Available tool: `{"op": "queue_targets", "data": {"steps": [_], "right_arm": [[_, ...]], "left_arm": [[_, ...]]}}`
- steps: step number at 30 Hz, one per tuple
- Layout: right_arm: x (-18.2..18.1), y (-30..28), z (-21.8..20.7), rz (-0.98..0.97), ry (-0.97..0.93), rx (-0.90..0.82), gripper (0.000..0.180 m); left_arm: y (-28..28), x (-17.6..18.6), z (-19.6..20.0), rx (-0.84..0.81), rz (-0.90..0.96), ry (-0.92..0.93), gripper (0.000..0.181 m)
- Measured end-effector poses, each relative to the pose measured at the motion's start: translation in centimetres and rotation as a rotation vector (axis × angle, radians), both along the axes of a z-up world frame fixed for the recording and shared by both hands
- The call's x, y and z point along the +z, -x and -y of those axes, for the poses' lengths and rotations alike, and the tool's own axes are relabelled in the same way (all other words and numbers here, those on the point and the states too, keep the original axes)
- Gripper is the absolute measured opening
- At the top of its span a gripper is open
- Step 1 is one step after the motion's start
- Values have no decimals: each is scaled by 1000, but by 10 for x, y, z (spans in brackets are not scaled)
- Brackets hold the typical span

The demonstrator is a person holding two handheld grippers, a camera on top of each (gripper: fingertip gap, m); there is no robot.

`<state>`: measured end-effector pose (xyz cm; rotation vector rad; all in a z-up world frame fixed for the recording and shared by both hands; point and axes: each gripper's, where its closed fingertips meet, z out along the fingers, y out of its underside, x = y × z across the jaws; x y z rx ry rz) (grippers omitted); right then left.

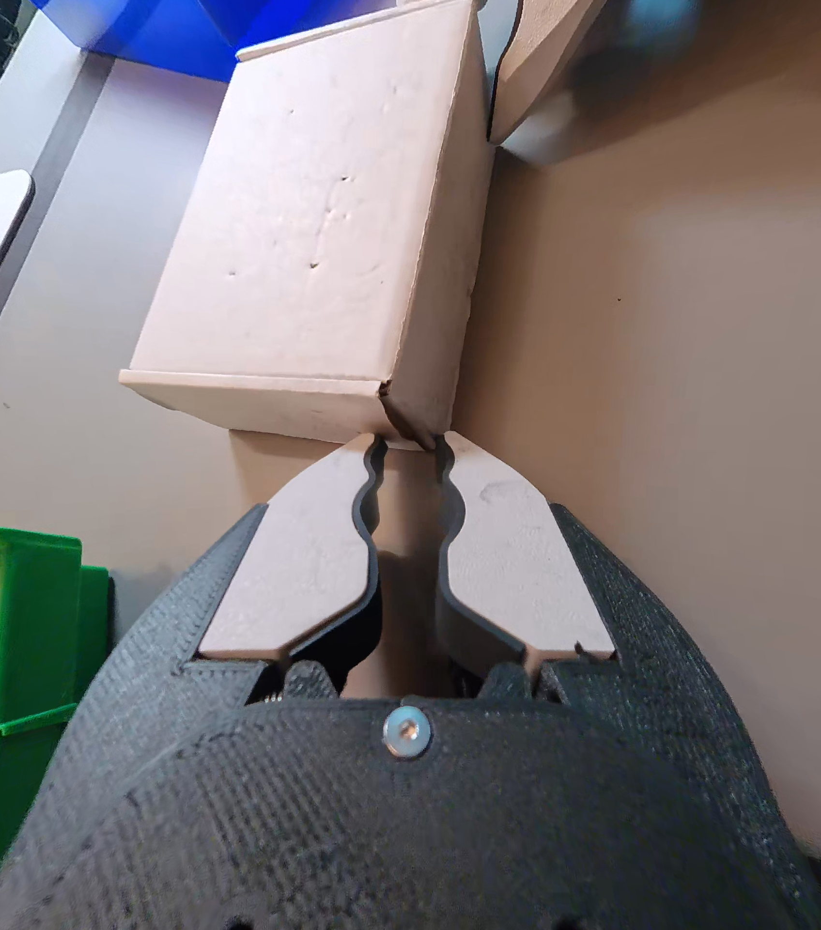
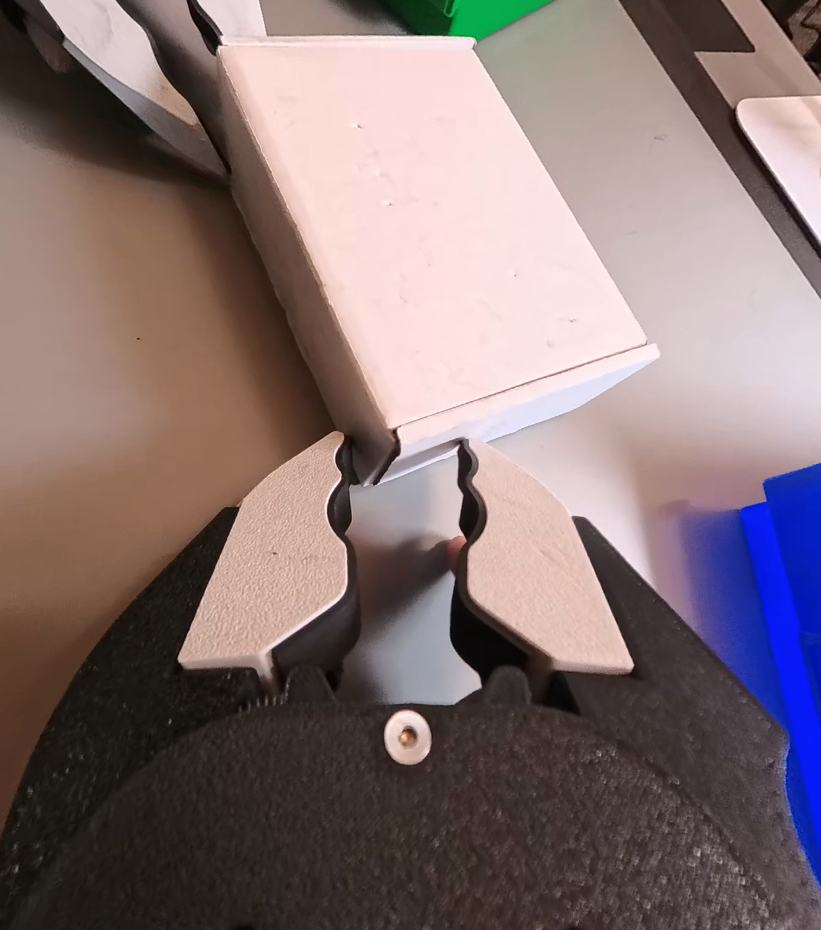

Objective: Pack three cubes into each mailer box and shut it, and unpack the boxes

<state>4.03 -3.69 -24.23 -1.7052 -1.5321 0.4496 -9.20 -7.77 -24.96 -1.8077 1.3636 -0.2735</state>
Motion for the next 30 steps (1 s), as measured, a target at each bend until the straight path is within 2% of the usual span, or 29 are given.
{"op": "queue_targets", "data": {"steps": [2,4,5,6,11,13,19,21,23,26,30], "right_arm": [[0,0,-1,-17,6,-2,41],[0,0,-1,-20,13,2,41],[0,0,-1,-17,6,3,41],[0,0,-1,-16,-3,4,41],[0,0,0,-5,-8,-1,40],[0,-1,0,-7,-6,-5,40],[2,-2,4,-2,29,16,40],[9,-4,6,-1,68,39,52],[20,-10,3,24,103,38,65],[46,-2,-3,30,90,48,84],[48,29,-8,231,63,135,108]], "left_arm": [[0,0,1,-12,8,-8,21],[-1,-1,4,-25,13,8,31],[-1,-2,4,-20,15,12,30],[0,-1,1,-6,18,4,21],[0,0,-4,25,10,-1,19],[0,-1,-3,29,1,-11,12],[4,0,-2,40,30,22,17],[5,3,-1,39,52,32,41],[7,4,4,35,70,65,58],[9,12,5,37,137,83,65],[11,20,1,61,189,106,68]]}}
